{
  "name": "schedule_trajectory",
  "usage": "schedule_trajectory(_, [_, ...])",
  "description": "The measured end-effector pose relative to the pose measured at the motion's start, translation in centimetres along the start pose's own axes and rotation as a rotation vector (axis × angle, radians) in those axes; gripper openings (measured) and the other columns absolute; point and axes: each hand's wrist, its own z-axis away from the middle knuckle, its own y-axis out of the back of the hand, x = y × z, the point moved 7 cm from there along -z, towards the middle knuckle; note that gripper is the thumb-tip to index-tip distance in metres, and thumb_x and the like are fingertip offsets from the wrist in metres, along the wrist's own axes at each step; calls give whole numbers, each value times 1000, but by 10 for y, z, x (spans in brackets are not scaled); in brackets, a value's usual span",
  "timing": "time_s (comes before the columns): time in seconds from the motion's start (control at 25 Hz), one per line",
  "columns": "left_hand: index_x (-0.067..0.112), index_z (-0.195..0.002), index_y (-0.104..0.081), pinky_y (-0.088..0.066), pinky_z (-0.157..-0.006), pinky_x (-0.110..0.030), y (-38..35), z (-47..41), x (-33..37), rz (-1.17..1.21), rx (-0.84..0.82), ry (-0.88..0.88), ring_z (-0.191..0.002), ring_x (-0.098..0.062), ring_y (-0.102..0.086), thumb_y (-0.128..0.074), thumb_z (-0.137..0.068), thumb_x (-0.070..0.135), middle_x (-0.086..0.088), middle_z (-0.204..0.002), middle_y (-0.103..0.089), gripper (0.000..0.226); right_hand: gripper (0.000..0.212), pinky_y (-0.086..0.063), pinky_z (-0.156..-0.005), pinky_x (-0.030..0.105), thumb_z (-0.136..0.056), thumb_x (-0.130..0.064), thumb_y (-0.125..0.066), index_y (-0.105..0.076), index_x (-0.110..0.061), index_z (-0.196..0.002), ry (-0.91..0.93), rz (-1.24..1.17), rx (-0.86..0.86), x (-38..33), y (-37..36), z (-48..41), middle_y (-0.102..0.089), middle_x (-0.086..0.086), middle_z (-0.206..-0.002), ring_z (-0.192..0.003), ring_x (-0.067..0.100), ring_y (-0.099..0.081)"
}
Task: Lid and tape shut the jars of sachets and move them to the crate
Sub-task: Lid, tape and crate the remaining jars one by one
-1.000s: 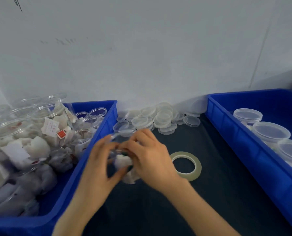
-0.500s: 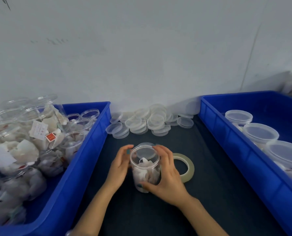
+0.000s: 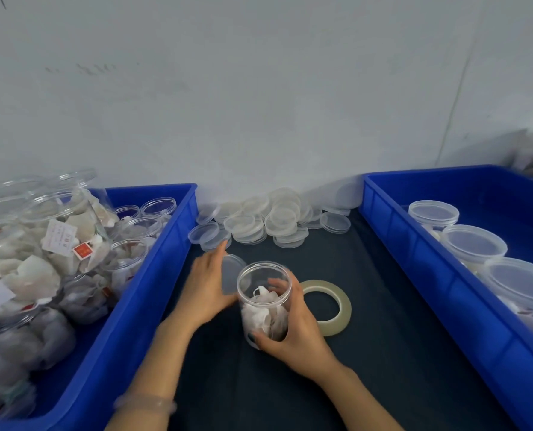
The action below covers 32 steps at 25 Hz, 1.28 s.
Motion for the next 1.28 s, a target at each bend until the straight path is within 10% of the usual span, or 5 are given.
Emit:
schedule_trajectory(0.32, [50,-152,4,-20,-105,-19,42,21,41,-272,60,-519,-133,0,-18,-86,-69,42,25,-142,-27,123,106,-45,-92,9,-72,-32,-84,-12,-54,-146,-21,-17,21,3,1,0,-49,-24,-133,-124,2,-54])
schedule_trajectory(0.64, [51,-142,-43,-31,-102,-16,1,6,69,-98,-263,-485,-129,6,-32,-76,-81,48,28,-139,-39,69,99,-46,-87,6,-74,-31,-83,-15,-54,-143,-26,-15,22,-1,2,-1,-53,-29,-131,-119,-5,-56])
schedule_trajectory(1.0, [29,-134,-49,-35,-73,-33,-12,15,78,-508,215,-89,-116,-25,-47,-42,-87,73,-5,-127,-49,64,80,-49,-95,24,-73,-37,-83,-33,-40,-135,-51,-6,1,6,2,1,-56,-25,-127,-121,2,-56])
schedule_trajectory(1.28, [47,-122,-62,-43,-95,-23,-14,4,60,138,-30,-258,-115,-2,-51,-73,-81,49,21,-120,-54,42,80,-52,-84,17,-67,-41,-88,-38,-38,-129,-138,-80,20,0,6,3,-61,-27,-117,-109,-1,-62])
